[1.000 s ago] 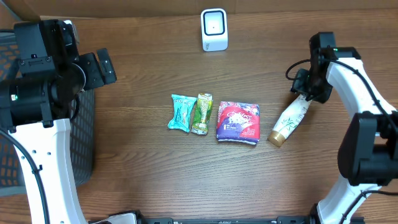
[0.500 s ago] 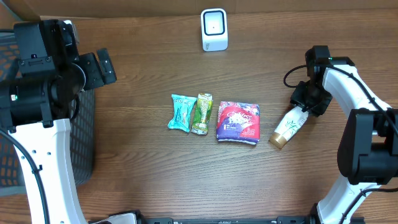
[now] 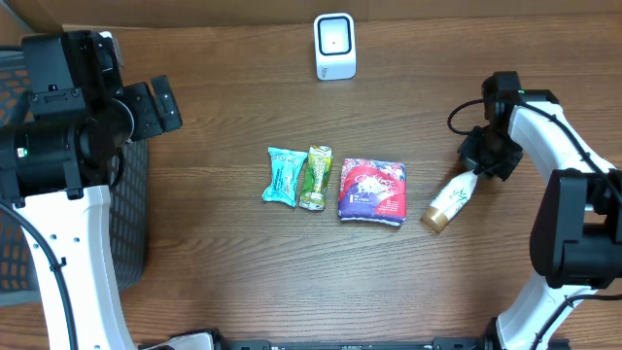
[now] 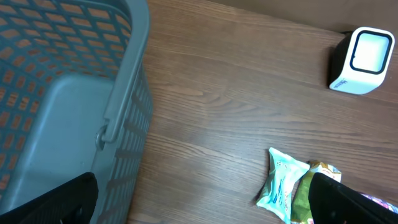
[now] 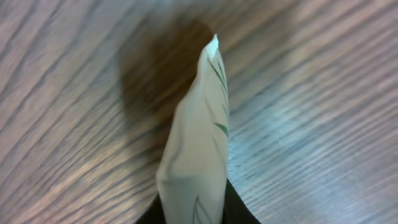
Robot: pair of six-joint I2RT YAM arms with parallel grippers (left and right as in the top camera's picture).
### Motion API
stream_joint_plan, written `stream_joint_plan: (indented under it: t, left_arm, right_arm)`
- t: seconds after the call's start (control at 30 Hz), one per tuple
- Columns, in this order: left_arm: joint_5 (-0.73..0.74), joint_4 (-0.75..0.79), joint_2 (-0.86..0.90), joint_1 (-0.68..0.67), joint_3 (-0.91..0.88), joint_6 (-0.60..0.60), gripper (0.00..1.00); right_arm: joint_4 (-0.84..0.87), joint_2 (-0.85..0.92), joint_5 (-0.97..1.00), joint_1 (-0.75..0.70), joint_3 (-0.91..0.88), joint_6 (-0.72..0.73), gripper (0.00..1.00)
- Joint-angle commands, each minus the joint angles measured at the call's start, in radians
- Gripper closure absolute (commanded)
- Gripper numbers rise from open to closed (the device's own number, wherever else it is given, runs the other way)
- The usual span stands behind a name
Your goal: Scan the item barcode
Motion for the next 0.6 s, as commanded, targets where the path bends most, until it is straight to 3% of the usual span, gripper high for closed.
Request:
stream_joint_plan:
  t: [0.0,0.27,0.57]
  left_arm:
    - [0.005,0.003,0.001,0.003,0.002,0.019,0.00]
    - [0.005,0.003,0.001,0.003,0.002,0.019,0.01]
    - [0.005,0.003,0.001,0.003,0.002,0.019,0.00]
  right_arm:
    - [-0.011,0.013,-0.008,-0.050,-0.012,0.045,0.96]
    - [-0.096,0.012,-0.074,-0.163,-0.012,0.036,0.96]
    - [-0.161,-0.035,-0.187,-0.212,-0.012,-0.138,0.96]
